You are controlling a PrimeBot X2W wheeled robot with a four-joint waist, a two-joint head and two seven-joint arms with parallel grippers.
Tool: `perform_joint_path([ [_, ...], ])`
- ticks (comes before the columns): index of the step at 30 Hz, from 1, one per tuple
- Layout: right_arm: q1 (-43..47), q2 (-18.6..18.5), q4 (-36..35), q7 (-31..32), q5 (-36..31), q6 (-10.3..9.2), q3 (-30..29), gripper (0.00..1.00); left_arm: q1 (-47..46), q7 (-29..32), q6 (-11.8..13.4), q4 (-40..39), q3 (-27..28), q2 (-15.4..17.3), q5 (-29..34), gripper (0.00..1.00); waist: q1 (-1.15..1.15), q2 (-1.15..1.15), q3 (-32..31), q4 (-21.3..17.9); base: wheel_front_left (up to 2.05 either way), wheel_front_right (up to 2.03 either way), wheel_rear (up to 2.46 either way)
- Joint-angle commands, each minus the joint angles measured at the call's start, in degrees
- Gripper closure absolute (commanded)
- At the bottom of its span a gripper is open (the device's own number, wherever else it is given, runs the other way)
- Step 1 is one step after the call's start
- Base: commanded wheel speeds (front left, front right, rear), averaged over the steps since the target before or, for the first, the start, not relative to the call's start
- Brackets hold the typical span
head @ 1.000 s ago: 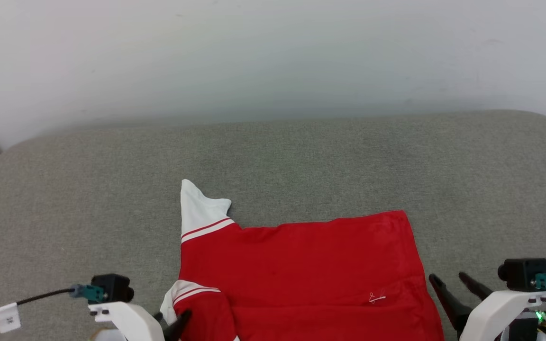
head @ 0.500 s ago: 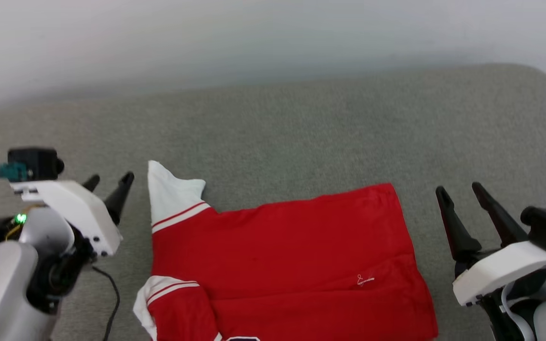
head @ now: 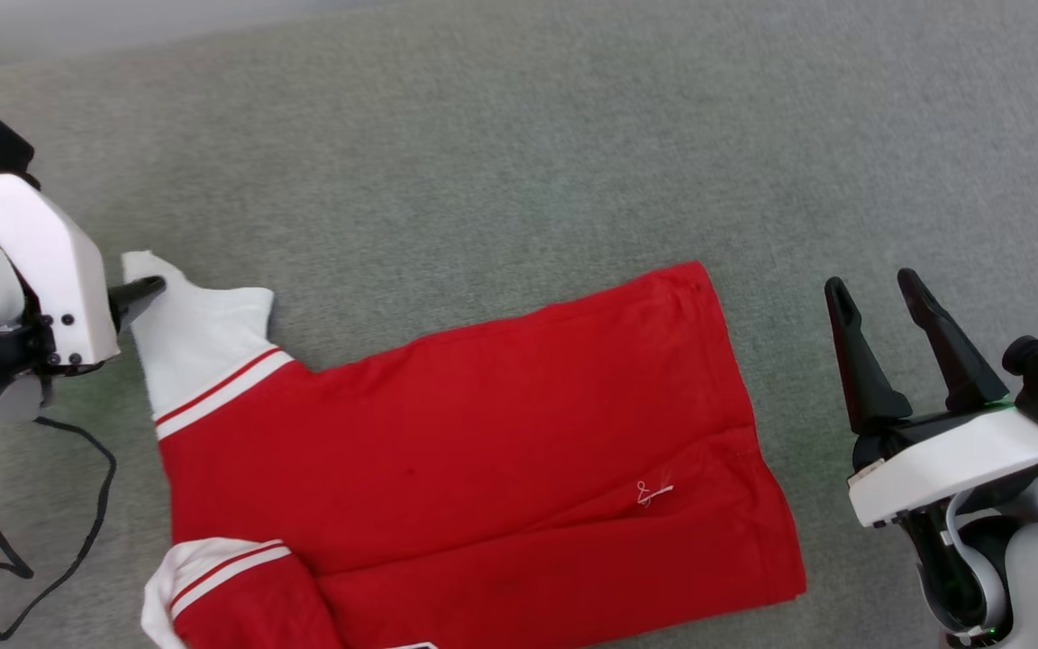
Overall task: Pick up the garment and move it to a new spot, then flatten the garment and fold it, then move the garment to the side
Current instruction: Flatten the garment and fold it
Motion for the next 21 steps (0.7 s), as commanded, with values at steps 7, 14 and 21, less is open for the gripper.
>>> perform_joint_path([
  [7,-1.74,0.89,1.56,0.0,1.54,-0.05,0.01,0.0,-1.62,9.73,2.16,4.68,-3.17,0.71,-0.56,0.0,-0.01,0.0,4.79,-3.74,0.0,0.0,0.0],
  [14,-3.31,-0.06,3.13,2.76,4.13,-0.05,-0.68,0.0,0.73,13.79,3.46,6.52,-5.85,-2.22,-1.72,1.0,-0.01,0.0,5.38,-3.66,0.0,0.0,0.0],
  [21,-9.09,-3.84,7.48,15.89,10.4,-0.05,1.47,0.0,-1.55,9.55,2.07,7.66,-4.55,-4.71,-2.27,1.0,-0.01,0.0,4.49,-1.34,0.0,0.0,0.0],
])
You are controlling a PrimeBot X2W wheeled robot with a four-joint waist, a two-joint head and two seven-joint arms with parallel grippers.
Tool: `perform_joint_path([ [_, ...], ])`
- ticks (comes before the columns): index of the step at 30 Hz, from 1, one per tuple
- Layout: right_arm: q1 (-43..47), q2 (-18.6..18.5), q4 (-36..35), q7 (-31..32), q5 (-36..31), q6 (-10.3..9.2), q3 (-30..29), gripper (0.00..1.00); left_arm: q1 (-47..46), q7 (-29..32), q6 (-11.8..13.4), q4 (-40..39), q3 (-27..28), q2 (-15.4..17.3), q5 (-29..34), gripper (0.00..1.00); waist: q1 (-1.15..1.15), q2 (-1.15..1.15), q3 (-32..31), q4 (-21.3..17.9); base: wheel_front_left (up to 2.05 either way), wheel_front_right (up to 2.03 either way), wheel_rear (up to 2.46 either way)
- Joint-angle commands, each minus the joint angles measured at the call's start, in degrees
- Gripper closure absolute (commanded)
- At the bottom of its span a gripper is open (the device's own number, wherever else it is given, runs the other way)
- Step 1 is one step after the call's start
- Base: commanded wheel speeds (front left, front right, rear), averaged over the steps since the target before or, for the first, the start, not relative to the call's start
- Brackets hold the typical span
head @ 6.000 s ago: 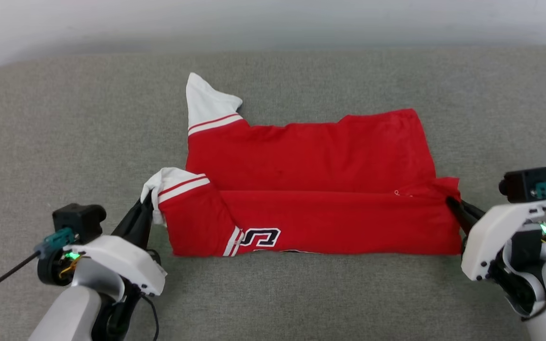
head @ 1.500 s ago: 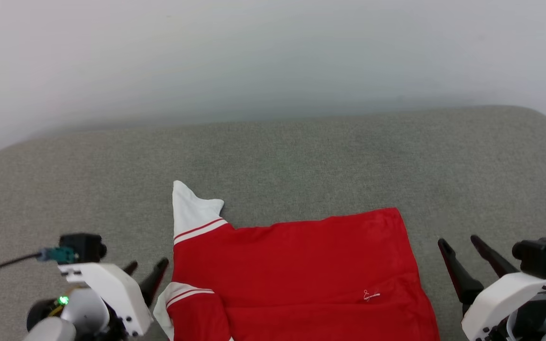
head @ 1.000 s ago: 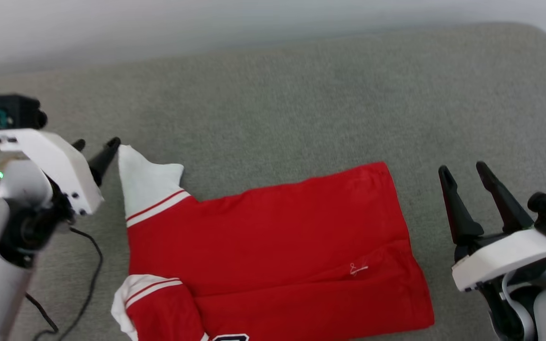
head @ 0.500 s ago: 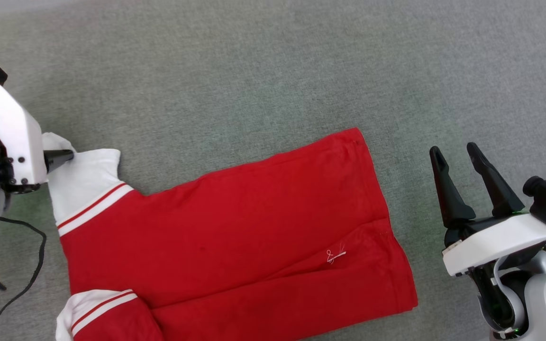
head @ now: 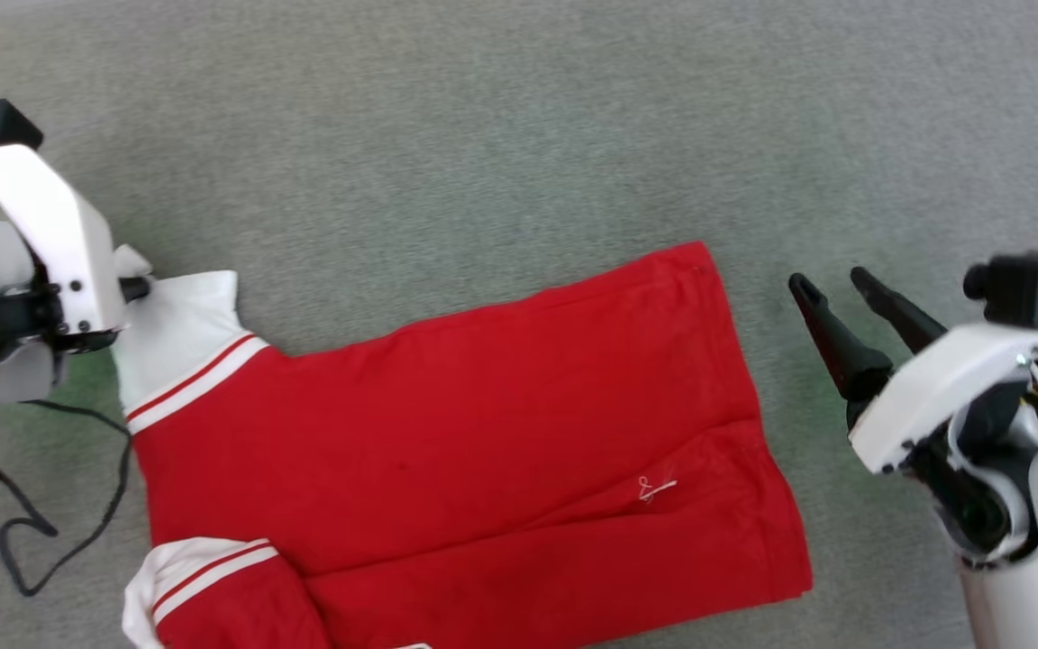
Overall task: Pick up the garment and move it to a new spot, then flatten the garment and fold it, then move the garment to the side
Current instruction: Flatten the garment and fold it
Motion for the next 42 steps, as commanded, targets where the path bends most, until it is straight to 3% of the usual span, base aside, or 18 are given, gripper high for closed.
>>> perform_joint_path([
  [1,-1.57,-0.38,0.49,1.59,0.99,-0.05,0.27,0.0,2.78,0.38,-0.32,1.87,-2.33,-2.84,-0.23,1.0,0.0,0.0,-0.48,1.09,0.0,0.0,0.0],
  [7,-7.76,-3.43,5.44,18.7,4.18,-0.04,1.16,0.0,-2.19,-4.0,-2.56,2.67,-1.04,-6.89,-1.21,1.0,0.0,0.0,-1.28,6.43,0.0,0.0,0.0],
  [18,-15.04,-3.6,16.24,33.51,0.26,-0.05,3.02,0.0,-8.18,-8.0,-6.66,3.09,-3.28,-10.85,1.38,1.0,0.0,0.0,0.01,12.63,0.0,0.0,0.0],
  [19,-14.72,-3.3,17.47,34.91,-0.27,-0.05,3.24,0.51,-8.36,-8.25,-6.86,3.18,-3.39,-11.06,1.43,1.0,0.0,0.0,0.04,12.81,0.0,0.0,0.0],
  [20,-14.34,-2.98,18.53,36.11,-0.49,-0.05,3.2,0.72,-8.45,-8.61,-7.01,3.26,-3.4,-11.25,1.44,1.0,0.0,0.0,0.05,12.99,0.0,0.0,0.0],
  [21,-14.04,-2.67,19.47,37.33,-0.44,-0.05,3.06,1.0,-8.34,-8.84,-7.14,3.49,-3.47,-11.36,1.4,1.0,0.0,0.0,0.04,13.17,0.0,0.0,0.0],
  [25,-13.91,-2.57,20.05,38.38,-0.94,-0.05,2.27,1.0,-7.78,-9.96,-7.69,4.21,-3.35,-11.33,1.27,1.0,0.0,0.0,-0.38,13.48,0.0,0.0,0.0],
  [31,-16.27,-5.45,13.79,31.01,-1.84,-0.05,1.08,1.0,-6.21,-13.59,-8.9,4.01,-2.08,-10.34,1.29,1.0,0.0,0.0,-3.21,13.59,0.0,0.0,0.0],
  [42,-5.75,-5.46,6.82,25.95,-3.57,-0.05,-3.3,1.0,5.3,-22.1,-8.12,-1.71,1.75,-7.75,-0.46,1.0,0.0,0.0,-12.9,13.99,0.0,0.0,0.0],
])
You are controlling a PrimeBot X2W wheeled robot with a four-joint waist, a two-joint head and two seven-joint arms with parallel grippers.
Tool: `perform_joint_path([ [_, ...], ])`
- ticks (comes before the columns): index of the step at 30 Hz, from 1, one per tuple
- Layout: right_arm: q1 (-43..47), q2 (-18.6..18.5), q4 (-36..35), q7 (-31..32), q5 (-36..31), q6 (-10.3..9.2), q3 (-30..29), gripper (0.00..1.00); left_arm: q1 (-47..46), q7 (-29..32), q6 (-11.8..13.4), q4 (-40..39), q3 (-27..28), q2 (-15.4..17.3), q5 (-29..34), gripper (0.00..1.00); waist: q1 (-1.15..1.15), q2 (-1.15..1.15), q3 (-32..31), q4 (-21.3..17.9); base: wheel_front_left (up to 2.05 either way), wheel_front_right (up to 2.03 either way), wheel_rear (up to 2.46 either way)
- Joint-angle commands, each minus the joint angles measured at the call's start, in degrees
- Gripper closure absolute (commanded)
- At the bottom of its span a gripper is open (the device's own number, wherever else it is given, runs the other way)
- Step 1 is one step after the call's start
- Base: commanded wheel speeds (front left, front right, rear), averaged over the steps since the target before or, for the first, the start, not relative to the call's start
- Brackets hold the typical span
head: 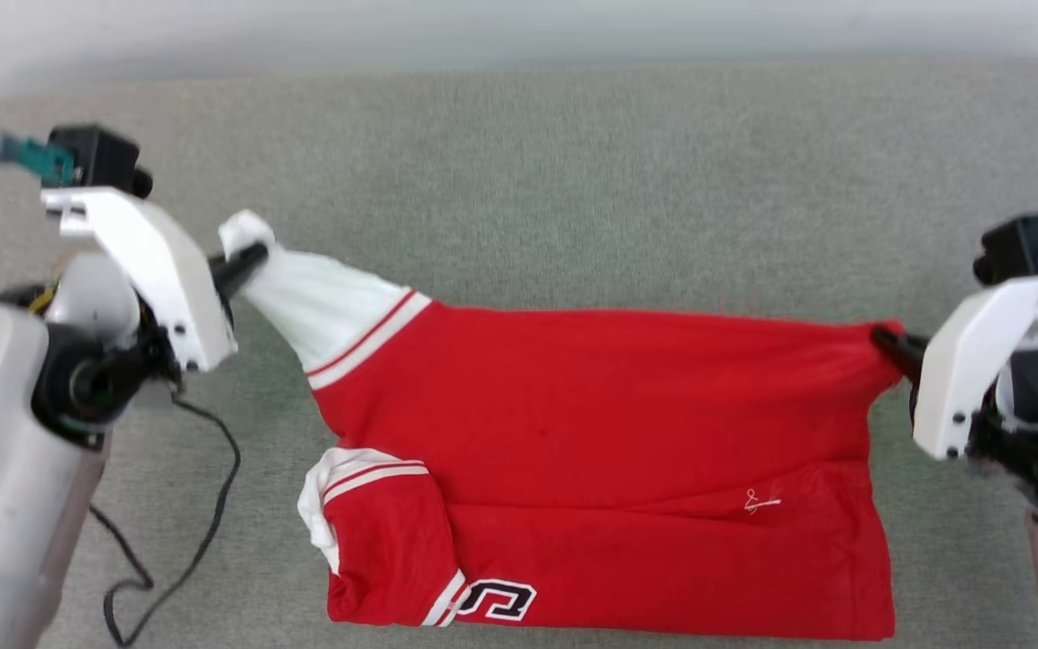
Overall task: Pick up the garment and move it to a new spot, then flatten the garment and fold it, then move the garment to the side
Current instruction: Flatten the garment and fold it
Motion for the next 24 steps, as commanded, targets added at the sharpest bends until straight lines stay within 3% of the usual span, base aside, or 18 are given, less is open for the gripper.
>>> perform_joint_path([
  [1,2.41,0.28,-0.86,-0.69,-0.29,-0.05,-0.59,1.0,2.91,-1.25,0.54,-1.31,0.61,0.62,-0.27,1.0,0.0,0.0,-2.72,0.16,0.0,0.0,0.0],
  [7,11.87,1.84,-3.43,-3.25,-0.42,-0.05,-2.62,1.0,16.49,-6.03,3.97,-8.69,3.0,2.37,-1.42,1.0,0.0,0.0,-7.06,0.28,0.0,0.0,0.0],
  [13,21.13,4.58,-3.17,-7.96,-0.81,-0.05,-5.86,1.0,31.9,-10.72,8.14,-15.32,4.73,1.14,-3.56,1.0,0.0,0.0,-8.8,0.58,0.0,0.0,0.0],
  [14,22.41,4.86,-2.7,-9.13,-1.03,-0.05,-6.2,0.82,33.88,-11.3,8.51,-15.79,4.78,0.73,-3.9,1.0,0.0,0.0,-8.84,0.69,0.0,0.0,0.0],
  [15,23.49,5.31,-2.01,-9.99,-0.95,-0.05,-6.38,0.1,35.54,-11.94,8.9,-16.05,4.87,0.44,-4.28,1.0,0.0,0.0,-8.88,0.7,0.0,0.0,0.0],
  [16,24.5,5.91,-1.23,-10.97,-0.86,-0.05,-6.71,0.0,37.25,-12.27,9.11,-16.11,4.79,-0.26,-4.83,0.94,0.0,0.0,-8.98,0.64,0.0,0.0,0.0],
  [17,25.3,6.14,-0.42,-11.82,-0.91,-0.05,-6.89,0.0,38.66,-12.59,9.23,-16.08,4.55,-0.82,-5.05,0.69,0.0,0.0,-9.05,0.61,0.0,0.0,0.0],
  [18,26.0,6.54,0.26,-12.59,-0.81,-0.05,-7.01,0.0,39.52,-13.18,9.31,-15.96,4.38,-1.24,-4.92,0.27,0.0,0.0,-9.13,0.63,0.0,0.0,0.0],
  [19,26.56,7.04,0.87,-13.3,-0.53,-0.05,-6.98,0.0,40.15,-13.89,9.34,-15.8,4.3,-1.7,-4.82,0.0,0.0,0.0,-9.21,0.61,0.0,0.0,0.0],
  [24,29.09,7.14,2.14,-15.27,0.73,-0.05,-6.0,0.0,41.32,-20.05,9.54,-15.58,5.1,-3.0,-2.08,0.0,0.0,0.0,-9.96,0.19,0.0,0.0,0.0],
])
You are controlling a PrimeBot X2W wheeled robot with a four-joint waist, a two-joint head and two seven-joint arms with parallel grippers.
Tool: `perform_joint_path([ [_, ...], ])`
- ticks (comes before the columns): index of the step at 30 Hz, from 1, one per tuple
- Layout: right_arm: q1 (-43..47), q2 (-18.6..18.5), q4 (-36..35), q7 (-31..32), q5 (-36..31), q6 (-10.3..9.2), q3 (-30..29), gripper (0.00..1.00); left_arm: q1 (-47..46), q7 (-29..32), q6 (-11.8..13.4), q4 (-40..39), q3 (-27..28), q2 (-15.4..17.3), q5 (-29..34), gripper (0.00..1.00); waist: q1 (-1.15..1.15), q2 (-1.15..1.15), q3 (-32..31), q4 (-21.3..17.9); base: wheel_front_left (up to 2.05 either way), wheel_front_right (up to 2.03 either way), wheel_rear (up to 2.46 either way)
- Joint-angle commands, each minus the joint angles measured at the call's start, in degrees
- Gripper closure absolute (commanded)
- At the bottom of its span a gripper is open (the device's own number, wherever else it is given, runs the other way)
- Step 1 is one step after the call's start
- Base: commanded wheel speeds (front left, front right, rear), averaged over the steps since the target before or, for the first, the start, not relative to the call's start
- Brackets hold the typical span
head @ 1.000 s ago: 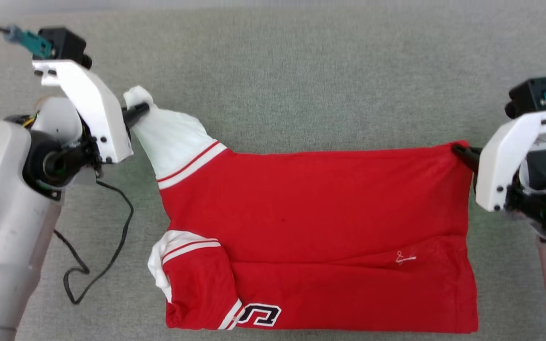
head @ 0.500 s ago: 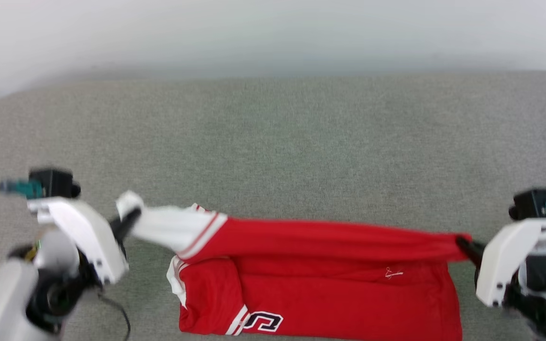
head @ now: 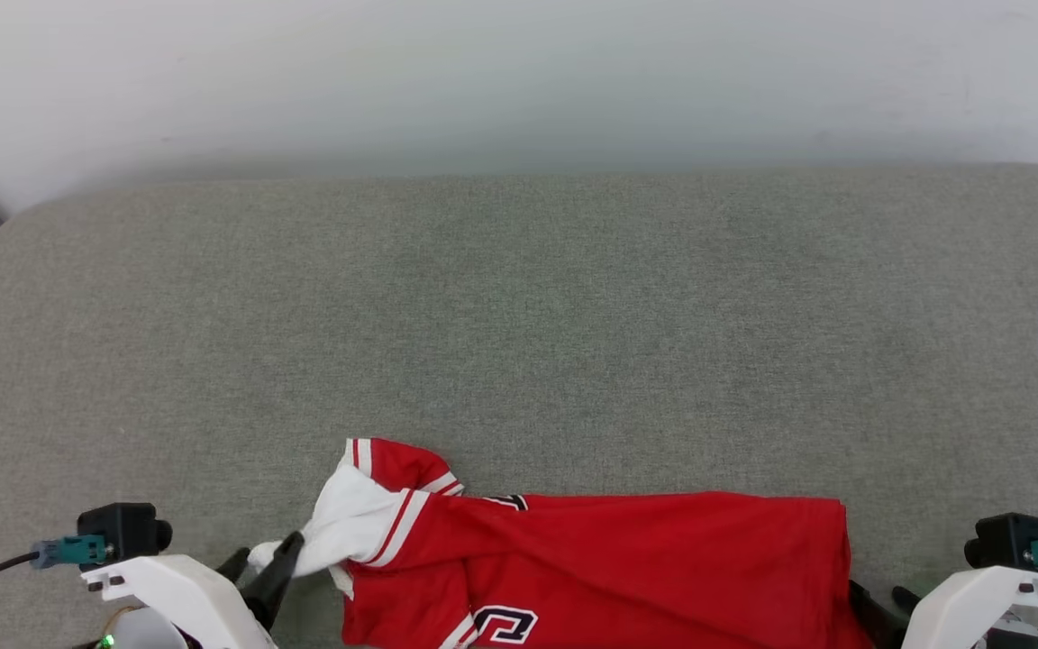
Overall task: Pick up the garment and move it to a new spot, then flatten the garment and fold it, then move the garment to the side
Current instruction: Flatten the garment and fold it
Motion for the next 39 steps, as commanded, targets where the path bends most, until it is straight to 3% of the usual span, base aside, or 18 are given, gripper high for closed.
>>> perform_joint_path([
  [1,1.65,-0.26,-0.33,-0.36,0.6,-0.05,0.42,0.0,0.53,-2.68,0.56,-0.62,0.66,-0.19,1.89,0.0,0.01,0.0,-0.49,-0.28,0.0,0.0,0.0],
  [11,1.36,-3.36,-10.66,0.98,1.13,-0.05,-1.98,0.0,-0.74,-15.86,4.23,-7.53,1.31,-0.64,12.44,0.0,0.01,0.0,-2.91,-1.29,0.0,0.0,0.0],
  [21,1.22,-6.48,-15.25,16.53,-0.3,-0.05,-4.1,0.0,-1.37,-29.71,6.74,-10.94,-2.83,-3.72,25.5,0.0,0.01,0.0,-3.53,2.35,0.0,0.0,0.0],
  [31,-0.29,-2.28,-9.79,20.48,-1.25,-0.05,-2.44,0.0,-3.0,-31.95,6.51,-10.92,-5.49,-6.16,31.22,0.0,0.01,0.0,0.32,7.85,0.0,0.0,0.0],
  [39,-1.39,1.07,1.15,19.37,-0.18,-0.05,-1.07,0.0,-4.65,-32.24,5.07,-9.91,-6.1,-7.63,32.07,0.0,0.01,0.0,2.26,9.14,0.0,0.0,0.0],
])
